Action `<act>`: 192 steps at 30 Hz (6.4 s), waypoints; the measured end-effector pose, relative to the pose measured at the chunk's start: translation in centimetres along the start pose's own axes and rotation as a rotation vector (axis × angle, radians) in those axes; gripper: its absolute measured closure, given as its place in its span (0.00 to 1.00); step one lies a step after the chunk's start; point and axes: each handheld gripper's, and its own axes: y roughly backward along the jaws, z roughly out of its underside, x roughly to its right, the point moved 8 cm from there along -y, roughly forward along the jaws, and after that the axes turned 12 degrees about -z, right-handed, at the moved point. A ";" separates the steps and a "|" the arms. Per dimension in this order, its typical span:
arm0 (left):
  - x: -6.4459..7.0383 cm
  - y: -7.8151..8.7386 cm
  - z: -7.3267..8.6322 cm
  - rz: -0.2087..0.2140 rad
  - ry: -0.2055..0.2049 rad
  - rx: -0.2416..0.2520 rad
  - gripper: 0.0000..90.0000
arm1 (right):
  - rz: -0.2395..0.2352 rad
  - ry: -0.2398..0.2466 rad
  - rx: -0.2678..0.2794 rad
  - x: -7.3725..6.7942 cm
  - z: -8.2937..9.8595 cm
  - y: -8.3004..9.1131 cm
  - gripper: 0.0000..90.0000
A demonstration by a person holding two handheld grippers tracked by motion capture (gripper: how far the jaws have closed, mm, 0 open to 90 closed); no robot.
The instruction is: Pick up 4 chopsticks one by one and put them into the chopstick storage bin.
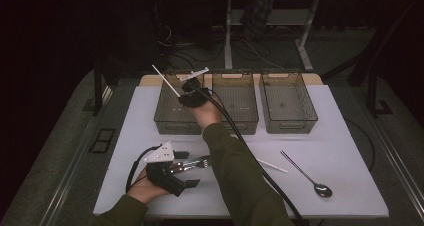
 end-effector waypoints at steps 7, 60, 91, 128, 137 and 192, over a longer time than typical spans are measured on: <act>0.0 0.0 0.1 0.000 0.002 -0.003 0.01 | 0.006 -0.011 -0.038 0.2 1.1 -1.3 0.93; -0.2 -0.4 0.4 -0.024 -0.004 -0.026 0.01 | -0.121 0.102 -0.011 -0.4 5.7 13.1 0.43; -0.3 -1.0 0.9 -0.050 -0.032 -0.059 0.01 | -0.136 0.115 -0.024 2.3 17.5 21.4 0.44; -0.3 -1.2 0.9 -0.040 -0.044 -0.065 0.01 | -0.157 0.180 -0.313 2.1 24.5 20.4 0.76; -0.3 -1.1 0.9 -0.041 -0.044 -0.067 0.01 | -0.155 0.201 -0.346 2.2 24.9 19.9 0.81; -0.2 -1.1 1.0 -0.037 -0.048 -0.074 0.01 | -0.154 0.210 -0.342 2.3 24.8 20.1 0.93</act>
